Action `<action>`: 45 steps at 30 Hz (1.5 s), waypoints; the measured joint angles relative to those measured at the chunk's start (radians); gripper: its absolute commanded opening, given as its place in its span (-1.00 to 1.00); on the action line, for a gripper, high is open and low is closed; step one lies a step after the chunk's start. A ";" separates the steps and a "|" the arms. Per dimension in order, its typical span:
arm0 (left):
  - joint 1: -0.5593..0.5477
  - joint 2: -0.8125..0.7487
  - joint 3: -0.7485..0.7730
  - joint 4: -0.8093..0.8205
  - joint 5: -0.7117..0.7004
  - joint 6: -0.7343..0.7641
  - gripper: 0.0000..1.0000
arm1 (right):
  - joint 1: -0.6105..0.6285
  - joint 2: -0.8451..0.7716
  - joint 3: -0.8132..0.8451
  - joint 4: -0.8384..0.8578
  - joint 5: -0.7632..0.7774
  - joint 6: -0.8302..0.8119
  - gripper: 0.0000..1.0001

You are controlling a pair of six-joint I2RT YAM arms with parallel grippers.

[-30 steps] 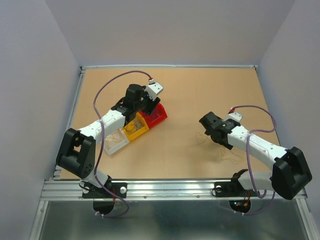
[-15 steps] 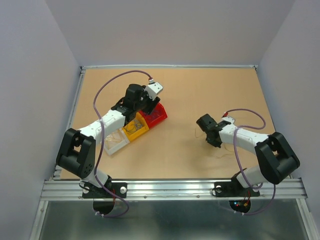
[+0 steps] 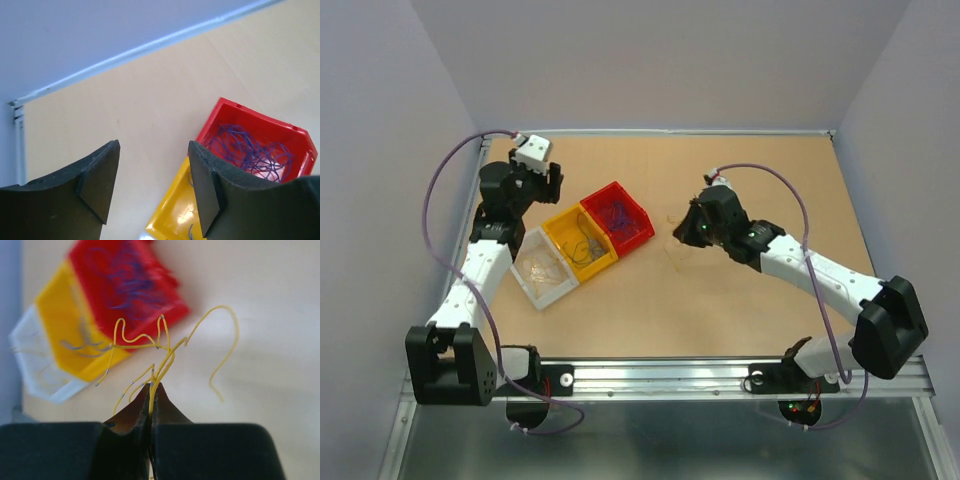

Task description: Untangle the cables

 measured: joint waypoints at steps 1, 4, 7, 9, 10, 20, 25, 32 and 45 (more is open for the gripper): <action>0.060 -0.043 -0.023 0.022 0.007 -0.021 0.38 | 0.021 0.016 0.045 0.024 -0.026 -0.019 -0.99; 0.166 -0.116 -0.064 0.053 0.071 -0.055 0.38 | 0.114 0.116 0.216 0.070 -0.100 -0.059 -0.99; 0.303 -0.147 -0.083 0.059 0.152 -0.079 0.38 | 0.204 0.253 0.410 0.109 -0.166 -0.097 -0.99; 0.407 -0.146 -0.097 0.061 0.210 -0.095 0.38 | 0.251 0.342 0.524 0.113 -0.201 -0.122 -0.99; 0.463 -0.145 -0.107 0.059 0.254 -0.102 0.38 | 0.268 0.374 0.564 0.112 -0.216 -0.132 -0.99; 0.717 0.024 -0.134 0.066 0.511 -0.149 0.33 | 0.373 0.696 0.983 0.105 -0.418 -0.209 -0.99; 0.732 0.048 -0.134 0.068 0.550 -0.160 0.34 | 0.384 0.770 1.038 0.106 -0.436 -0.232 -0.99; 0.734 -0.017 -0.135 0.103 0.545 -0.178 0.37 | 0.383 0.976 1.147 0.106 -0.364 -0.273 -0.99; 0.723 -0.081 -0.140 0.143 0.530 -0.182 0.40 | 0.395 1.262 1.373 0.047 -0.079 -0.356 -0.99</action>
